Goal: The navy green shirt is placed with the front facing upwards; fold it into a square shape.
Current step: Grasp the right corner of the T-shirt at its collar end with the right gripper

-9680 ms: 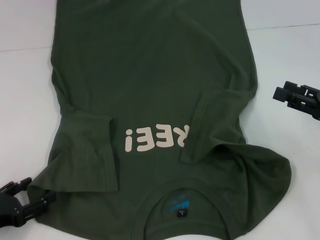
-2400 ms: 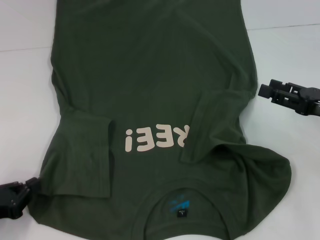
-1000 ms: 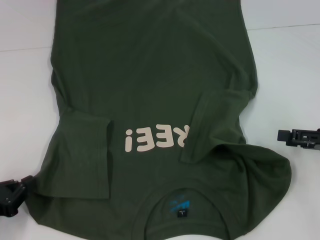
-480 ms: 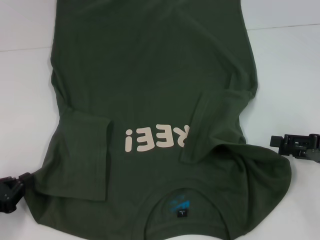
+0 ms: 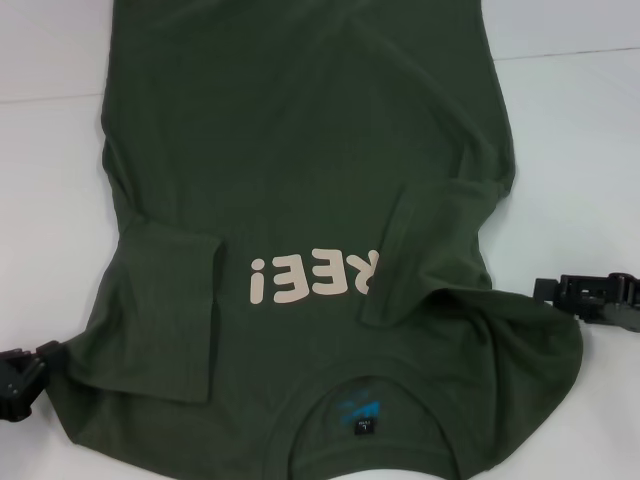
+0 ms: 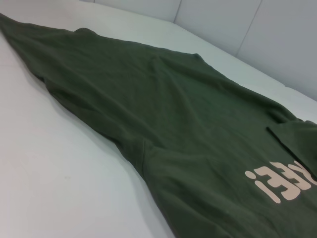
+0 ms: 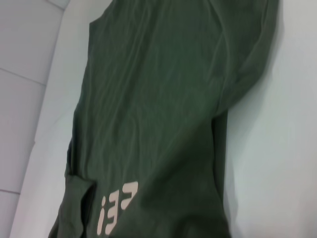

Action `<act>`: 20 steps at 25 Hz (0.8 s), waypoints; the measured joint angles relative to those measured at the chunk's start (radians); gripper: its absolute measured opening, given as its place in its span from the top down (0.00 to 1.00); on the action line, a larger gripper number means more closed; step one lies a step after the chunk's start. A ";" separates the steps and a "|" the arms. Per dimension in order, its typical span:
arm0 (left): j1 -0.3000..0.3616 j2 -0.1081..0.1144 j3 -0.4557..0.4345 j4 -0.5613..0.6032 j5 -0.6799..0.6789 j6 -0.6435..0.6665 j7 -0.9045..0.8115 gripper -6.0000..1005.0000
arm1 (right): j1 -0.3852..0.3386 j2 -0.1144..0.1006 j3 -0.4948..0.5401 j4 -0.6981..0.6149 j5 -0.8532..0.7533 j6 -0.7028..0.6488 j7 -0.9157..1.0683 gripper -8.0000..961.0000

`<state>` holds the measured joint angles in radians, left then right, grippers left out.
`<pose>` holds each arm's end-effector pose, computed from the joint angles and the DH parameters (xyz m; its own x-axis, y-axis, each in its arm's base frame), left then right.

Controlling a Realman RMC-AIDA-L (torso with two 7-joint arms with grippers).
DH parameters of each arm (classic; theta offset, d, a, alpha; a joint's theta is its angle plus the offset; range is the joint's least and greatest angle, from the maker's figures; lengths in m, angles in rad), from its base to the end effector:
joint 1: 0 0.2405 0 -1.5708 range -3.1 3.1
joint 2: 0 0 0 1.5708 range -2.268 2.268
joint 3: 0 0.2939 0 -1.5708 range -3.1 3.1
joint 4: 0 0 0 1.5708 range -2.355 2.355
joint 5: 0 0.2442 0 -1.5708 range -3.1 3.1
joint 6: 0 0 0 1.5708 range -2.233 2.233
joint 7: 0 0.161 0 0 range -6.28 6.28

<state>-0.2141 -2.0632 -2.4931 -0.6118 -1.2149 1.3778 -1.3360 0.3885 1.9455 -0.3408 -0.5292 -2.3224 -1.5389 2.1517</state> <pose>-0.4349 0.2852 -0.0194 0.6303 0.5458 0.5521 0.7620 -0.5712 -0.3051 0.4370 0.3098 0.0245 -0.0315 -0.8753 -0.4825 -0.9906 -0.0370 0.1319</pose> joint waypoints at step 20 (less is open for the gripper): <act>-0.017 0.002 0.005 0.007 0.002 -0.024 0.000 0.99 | -0.015 -0.004 -0.044 0.005 -0.001 -0.041 0.050 0.30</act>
<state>-0.2309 -2.0615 -2.4880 -0.6049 -1.2131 1.3534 -1.3365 0.3739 1.9418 -0.3850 -0.5245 -2.3237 -1.5798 2.2013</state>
